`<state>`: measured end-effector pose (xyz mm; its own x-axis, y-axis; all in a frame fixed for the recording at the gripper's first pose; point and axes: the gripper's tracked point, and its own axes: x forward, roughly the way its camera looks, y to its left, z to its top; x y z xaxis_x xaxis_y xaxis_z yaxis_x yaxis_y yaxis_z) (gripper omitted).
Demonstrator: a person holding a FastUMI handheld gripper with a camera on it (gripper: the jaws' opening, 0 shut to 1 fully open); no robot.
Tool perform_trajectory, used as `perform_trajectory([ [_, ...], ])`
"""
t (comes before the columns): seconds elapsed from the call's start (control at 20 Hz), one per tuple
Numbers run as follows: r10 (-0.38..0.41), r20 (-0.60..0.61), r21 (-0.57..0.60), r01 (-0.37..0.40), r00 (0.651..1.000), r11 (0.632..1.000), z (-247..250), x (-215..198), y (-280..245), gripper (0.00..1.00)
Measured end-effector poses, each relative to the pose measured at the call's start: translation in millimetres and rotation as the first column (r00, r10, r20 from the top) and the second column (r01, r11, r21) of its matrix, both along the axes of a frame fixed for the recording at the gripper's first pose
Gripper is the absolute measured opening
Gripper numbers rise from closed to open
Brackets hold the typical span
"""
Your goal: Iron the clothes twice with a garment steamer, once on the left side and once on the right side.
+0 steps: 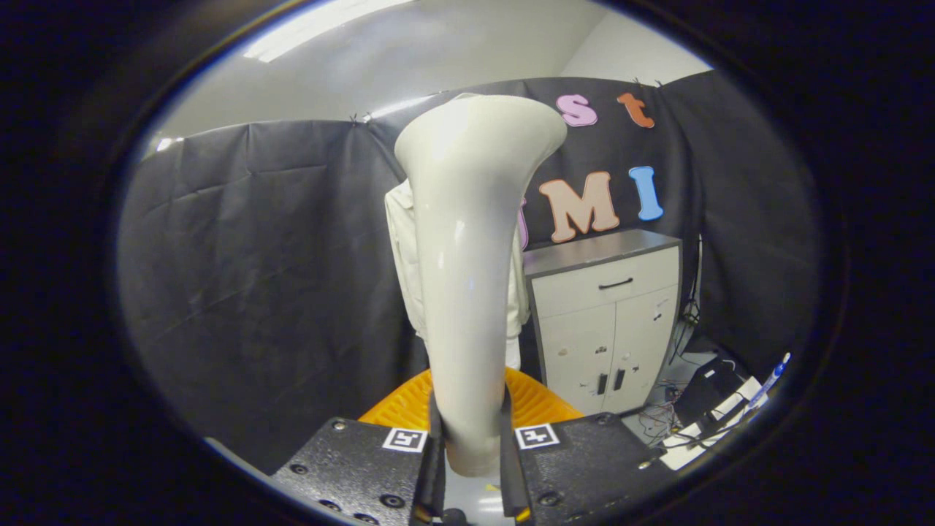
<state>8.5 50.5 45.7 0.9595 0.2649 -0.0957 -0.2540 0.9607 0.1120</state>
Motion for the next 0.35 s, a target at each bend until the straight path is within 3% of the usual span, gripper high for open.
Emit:
perform_trajectory([
  [0.35, 0.009, -0.006, -0.012, -0.009, 1.0, 1.0, -2, -6, -15, 0.3],
])
